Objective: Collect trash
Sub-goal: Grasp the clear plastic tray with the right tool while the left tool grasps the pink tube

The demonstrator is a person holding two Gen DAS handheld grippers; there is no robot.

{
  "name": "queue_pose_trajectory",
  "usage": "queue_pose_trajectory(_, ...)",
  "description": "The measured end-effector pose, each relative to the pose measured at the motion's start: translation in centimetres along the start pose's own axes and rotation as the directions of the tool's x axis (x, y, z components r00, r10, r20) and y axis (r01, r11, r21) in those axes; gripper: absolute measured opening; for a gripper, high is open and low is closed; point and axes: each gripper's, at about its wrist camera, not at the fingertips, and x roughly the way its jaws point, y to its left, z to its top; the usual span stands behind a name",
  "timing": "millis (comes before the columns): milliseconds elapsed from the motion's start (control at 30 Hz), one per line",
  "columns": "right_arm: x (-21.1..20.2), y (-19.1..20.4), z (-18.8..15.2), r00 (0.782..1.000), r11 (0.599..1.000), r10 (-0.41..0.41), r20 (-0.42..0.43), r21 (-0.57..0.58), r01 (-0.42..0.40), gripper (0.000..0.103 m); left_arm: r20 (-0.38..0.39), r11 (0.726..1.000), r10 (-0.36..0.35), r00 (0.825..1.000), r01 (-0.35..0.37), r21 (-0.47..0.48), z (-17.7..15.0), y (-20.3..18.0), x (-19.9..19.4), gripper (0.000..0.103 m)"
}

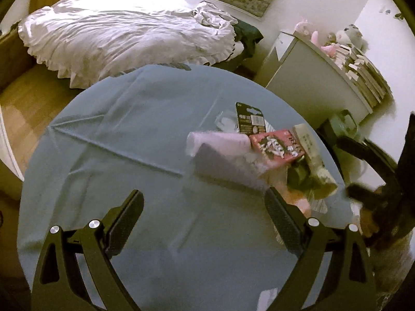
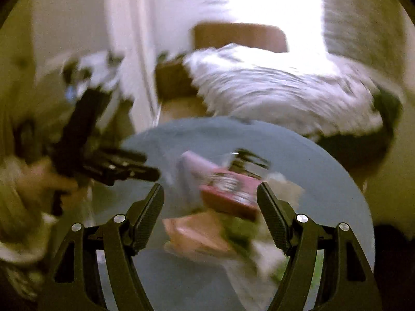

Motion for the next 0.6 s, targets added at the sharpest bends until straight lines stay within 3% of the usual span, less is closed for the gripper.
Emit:
queue_pose_trajectory(200, 6.3, 5.6, 1.2, 0.987, 0.954, -0.102, -0.126, -0.292, 0.061, 0.071, 0.018, 0.999, -0.008, 1.0, 0.008, -0.041, -1.2, 2.2, -1.7, 0.093)
queue_pose_trajectory(300, 9.3, 6.7, 0.9, 0.964, 0.924, -0.183, -0.193, -0.369, 0.101, 0.057, 0.025, 0.998, -0.002, 1.0, 0.003, -0.056, -1.5, 3.2, -2.2, 0.093)
queue_pose_trajectory(333, 9.6, 6.2, 0.4, 0.961, 0.922, -0.188, -0.203, -0.374, 0.101, 0.051, 0.027, 0.998, -0.001, 1.0, 0.002, -0.06, -1.6, 3.5, -2.4, 0.093)
queue_pose_trajectory(467, 10.0, 5.7, 0.4, 0.962, 0.942, -0.157, -0.225, -0.326, 0.078, 0.046, 0.03, 0.998, 0.001, 1.0, 0.001, -0.061, -1.9, 4.0, -2.7, 0.093)
queue_pose_trajectory(600, 8.7, 3.5, 1.5, 0.973, 0.993, 0.002, -0.23, -0.117, -0.029, 0.044, 0.028, 0.998, -0.007, 1.0, 0.008, -0.056, -1.9, 4.0, -2.6, 0.093)
